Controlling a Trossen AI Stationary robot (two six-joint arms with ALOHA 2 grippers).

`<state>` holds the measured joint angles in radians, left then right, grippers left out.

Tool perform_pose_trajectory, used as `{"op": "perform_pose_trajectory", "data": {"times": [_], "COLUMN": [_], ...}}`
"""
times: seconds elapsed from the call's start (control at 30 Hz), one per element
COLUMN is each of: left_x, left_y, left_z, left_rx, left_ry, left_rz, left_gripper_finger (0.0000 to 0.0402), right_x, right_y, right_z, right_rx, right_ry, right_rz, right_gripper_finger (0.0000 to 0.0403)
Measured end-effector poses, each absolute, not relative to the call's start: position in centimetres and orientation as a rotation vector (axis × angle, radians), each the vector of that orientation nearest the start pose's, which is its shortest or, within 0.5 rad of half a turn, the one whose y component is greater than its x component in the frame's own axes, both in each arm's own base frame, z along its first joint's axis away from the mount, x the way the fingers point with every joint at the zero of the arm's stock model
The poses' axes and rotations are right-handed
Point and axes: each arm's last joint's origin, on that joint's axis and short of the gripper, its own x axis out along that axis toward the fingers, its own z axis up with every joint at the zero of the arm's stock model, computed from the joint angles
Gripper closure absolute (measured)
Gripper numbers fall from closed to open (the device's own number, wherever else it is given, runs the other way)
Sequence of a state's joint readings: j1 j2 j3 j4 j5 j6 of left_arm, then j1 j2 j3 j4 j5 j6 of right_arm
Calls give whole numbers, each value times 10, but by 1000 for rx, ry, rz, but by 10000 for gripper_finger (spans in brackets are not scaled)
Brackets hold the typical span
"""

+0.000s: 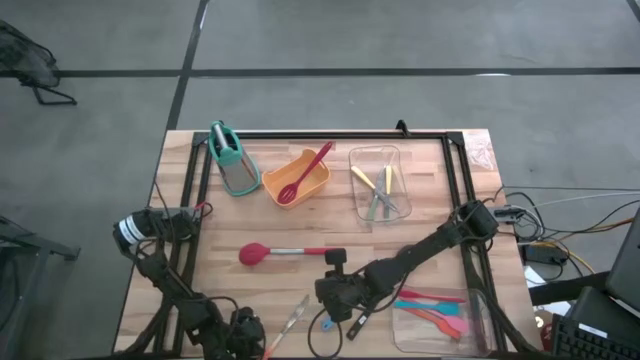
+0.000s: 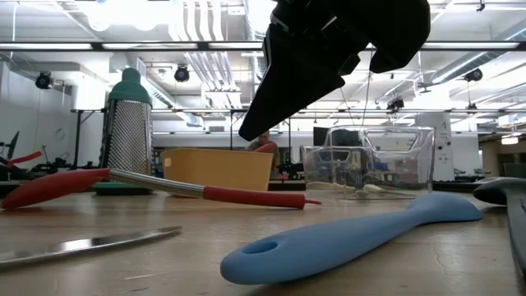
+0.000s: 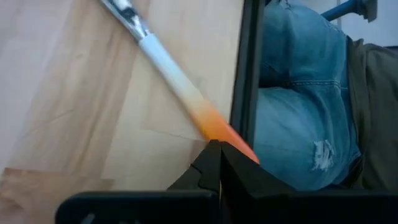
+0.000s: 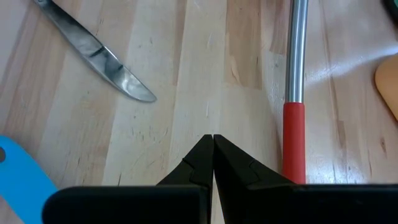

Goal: Pick & Place Kitchen Items
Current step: Put the orange kitchen knife into the top transparent bin

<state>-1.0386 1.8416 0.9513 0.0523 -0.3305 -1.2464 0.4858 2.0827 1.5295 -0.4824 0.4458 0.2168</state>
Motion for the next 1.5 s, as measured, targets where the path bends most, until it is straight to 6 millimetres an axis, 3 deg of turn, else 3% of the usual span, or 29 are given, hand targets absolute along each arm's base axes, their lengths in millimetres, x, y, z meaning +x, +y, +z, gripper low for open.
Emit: {"op": "perform_pose_trajectory", "data": {"times": [0.23, 0.53, 1.1, 1.5], "left_x": [191, 193, 197, 207], "left_y": [-305, -303, -301, -313], "left_z": [140, 130, 130, 122], "left_rx": [-592, -569, -581, -583], "left_ry": [902, 890, 868, 844], "left_rz": [-180, -137, -121, -156], "left_gripper_finger": [396, 398, 396, 395], "right_x": [392, 392, 393, 393], "right_y": [193, 193, 193, 193], "right_z": [175, 175, 175, 175], "right_rx": [-264, -264, -263, -263], "right_ry": [918, 917, 916, 916], "right_rz": [-63, -63, -63, -63], "right_gripper_finger": [394, 394, 394, 394]}}
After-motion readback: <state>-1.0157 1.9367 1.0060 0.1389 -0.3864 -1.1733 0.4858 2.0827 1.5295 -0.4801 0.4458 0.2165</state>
